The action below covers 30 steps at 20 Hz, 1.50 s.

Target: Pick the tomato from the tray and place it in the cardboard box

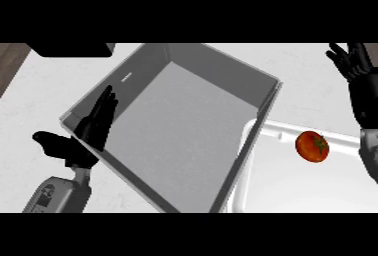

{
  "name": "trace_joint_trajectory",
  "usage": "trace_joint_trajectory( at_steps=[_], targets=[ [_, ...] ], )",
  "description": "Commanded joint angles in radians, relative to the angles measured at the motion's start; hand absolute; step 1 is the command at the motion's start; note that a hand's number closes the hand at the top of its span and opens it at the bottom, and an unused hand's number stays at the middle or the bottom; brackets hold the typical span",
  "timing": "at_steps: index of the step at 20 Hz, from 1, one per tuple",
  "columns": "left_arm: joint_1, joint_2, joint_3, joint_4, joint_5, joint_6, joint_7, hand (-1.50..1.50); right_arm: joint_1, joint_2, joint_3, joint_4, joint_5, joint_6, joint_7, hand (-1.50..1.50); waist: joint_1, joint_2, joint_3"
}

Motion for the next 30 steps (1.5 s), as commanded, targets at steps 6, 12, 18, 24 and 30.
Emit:
trace_joint_trajectory(
  at_steps=[6,12,18,24,30],
  targets=[
    [-0.025,0.256,0.003,-0.136,-0.217,-0.036,-0.009,0.00,0.009,-0.118,-0.347,-0.040,-0.453,0.377,-0.186,-1.50,-0.077,-0.042,-0.008],
    [-0.005,0.222,-0.061,-0.138,-0.237,-0.077,-0.016,0.00,0.232,-0.285,-0.387,0.301,-0.272,0.723,-0.587,-1.50,-0.027,-0.014,-0.013],
    [-0.020,0.239,-0.044,-0.133,-0.237,-0.122,-0.028,0.00,0.204,-0.372,-0.346,0.383,0.008,0.726,-0.920,-1.50,-0.002,-0.017,-0.017],
    [-0.013,0.260,-0.006,-0.103,-0.234,-0.151,-0.036,0.00,0.231,-0.456,-0.206,0.278,0.213,0.638,-0.871,-1.50,-0.008,-0.024,-0.020],
    [-0.053,0.202,-0.015,-0.093,-0.264,-0.121,-0.007,0.00,0.226,-0.499,-0.088,0.076,0.328,0.632,-0.740,-1.50,-0.024,-0.027,-0.022]
  ],
)
